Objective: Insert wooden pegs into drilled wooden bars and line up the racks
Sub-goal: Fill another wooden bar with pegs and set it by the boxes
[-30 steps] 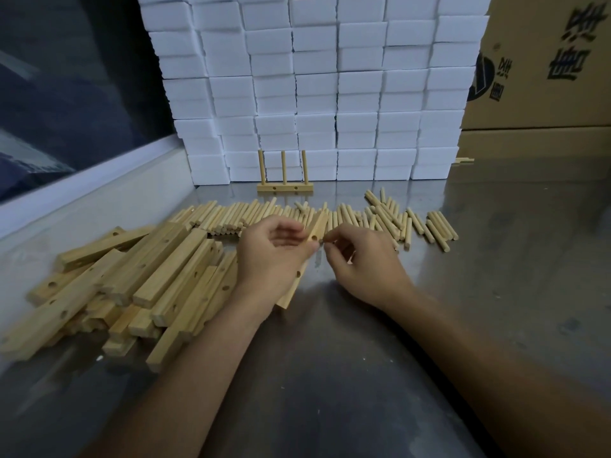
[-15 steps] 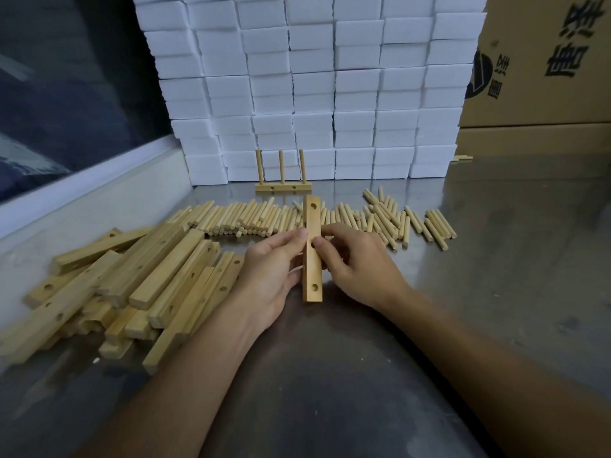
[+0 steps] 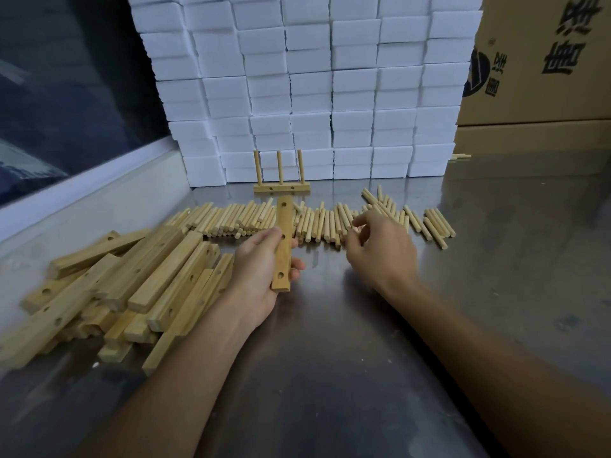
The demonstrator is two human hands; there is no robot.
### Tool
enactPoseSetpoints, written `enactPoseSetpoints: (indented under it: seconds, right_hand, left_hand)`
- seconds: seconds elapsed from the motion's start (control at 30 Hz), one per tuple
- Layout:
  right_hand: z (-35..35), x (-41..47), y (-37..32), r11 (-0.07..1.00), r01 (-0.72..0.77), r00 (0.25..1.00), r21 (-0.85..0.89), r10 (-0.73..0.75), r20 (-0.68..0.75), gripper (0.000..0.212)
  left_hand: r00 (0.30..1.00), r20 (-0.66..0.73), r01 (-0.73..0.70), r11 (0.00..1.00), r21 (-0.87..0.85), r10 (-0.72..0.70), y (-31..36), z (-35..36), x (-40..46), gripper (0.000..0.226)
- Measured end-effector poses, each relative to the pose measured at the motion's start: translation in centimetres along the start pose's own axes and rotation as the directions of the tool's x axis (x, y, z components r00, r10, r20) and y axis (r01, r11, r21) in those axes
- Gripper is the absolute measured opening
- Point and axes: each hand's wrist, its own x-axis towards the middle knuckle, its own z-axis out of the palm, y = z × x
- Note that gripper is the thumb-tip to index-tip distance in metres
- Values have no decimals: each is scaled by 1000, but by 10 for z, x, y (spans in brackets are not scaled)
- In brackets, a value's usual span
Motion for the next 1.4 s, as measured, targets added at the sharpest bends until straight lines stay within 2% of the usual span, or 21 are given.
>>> enactPoseSetpoints:
  seconds: [0.17, 0.23, 0.67, 0.97, 1.1, 1.17, 1.23, 1.3, 1.37, 1.4]
  right_hand:
    - [7, 7, 6, 964, -53, 999, -261, 54, -4, 38]
    - [7, 7, 6, 952, -84, 996, -294, 91, 10, 42]
    - [1, 3, -4, 952, -68, 993, -297, 95, 76, 26]
    - [-12, -3, -1, 984, -75, 991, -159, 56, -119, 33]
    - [-21, -1, 1, 998, -50, 959, -34, 39, -279, 27]
    - [-22, -1, -3, 987, -48, 947, 156, 95, -306, 22]
    - [-21, 0, -7, 884, -98, 948, 457, 222, -226, 16]
    - [-22, 0, -11, 704, -196, 941, 682, 330, -69, 11]
    - [-21, -1, -12, 584, -276, 932, 763, 355, 65, 7]
    - [-20, -2, -13, 570, -299, 932, 766, 345, 107, 5]
  left_hand:
    - [999, 27, 23, 1000, -10, -23, 0, -2, 2, 20]
    - [999, 39, 22, 1000, 5, -22, 0, -2, 2, 18]
    - [997, 73, 15, 999, 35, -18, -1, -1, 0, 15]
    - [994, 104, 13, 999, 41, -17, -1, -1, 0, 18]
    - [994, 108, 4, 999, 53, -10, -1, -2, 0, 17]
    - [994, 109, 3, 998, 56, -10, -1, -2, 0, 17]
    - [994, 109, 7, 998, 58, -14, 0, -2, 0, 15]
    - [994, 111, 13, 999, 50, -18, 0, -1, -1, 14]
    - [994, 110, 11, 999, 39, -15, 0, -1, -1, 12]
    - [994, 109, 9, 999, 37, -13, 0, -1, 0, 12]
